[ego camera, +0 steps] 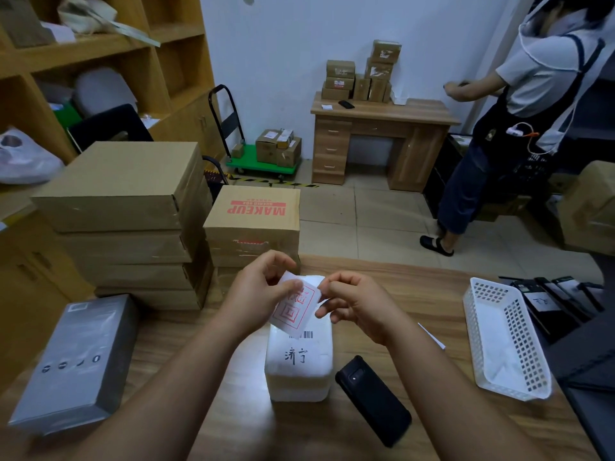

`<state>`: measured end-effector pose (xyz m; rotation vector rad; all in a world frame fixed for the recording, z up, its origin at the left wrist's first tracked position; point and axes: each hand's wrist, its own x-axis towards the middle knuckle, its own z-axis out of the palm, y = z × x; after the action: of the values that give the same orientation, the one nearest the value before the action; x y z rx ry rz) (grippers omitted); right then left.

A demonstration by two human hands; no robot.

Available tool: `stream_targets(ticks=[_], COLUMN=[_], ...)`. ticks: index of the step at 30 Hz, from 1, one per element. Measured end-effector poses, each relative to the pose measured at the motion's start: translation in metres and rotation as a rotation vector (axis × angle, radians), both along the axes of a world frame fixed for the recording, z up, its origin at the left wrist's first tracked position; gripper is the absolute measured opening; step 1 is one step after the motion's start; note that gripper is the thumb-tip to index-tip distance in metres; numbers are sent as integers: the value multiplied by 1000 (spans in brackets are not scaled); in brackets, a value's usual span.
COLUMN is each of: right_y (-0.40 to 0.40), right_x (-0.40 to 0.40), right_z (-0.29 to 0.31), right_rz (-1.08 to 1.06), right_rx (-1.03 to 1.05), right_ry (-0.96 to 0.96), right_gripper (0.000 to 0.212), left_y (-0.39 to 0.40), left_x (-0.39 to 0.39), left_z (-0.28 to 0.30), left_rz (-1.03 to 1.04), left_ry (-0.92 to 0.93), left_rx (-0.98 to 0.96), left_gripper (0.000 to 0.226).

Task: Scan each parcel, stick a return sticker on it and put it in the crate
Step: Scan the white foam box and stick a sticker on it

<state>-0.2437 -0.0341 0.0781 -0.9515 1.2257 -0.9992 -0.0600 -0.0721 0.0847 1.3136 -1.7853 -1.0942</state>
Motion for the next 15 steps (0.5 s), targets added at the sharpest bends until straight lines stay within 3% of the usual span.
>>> stream_targets(ticks=[12,15], right_y=[8,9], right_x=[3,6], right_z=[0,-2], right_rz=[42,11], right_rx=[-28,-35], right_ry=[21,9], right_gripper=[13,12], left_y=[2,4], left_x=[5,4], left_z=[-2,-9], left_rz=[21,80], left_ry=[-30,-109], left_rx=[-8,-147], left_gripper=[14,25])
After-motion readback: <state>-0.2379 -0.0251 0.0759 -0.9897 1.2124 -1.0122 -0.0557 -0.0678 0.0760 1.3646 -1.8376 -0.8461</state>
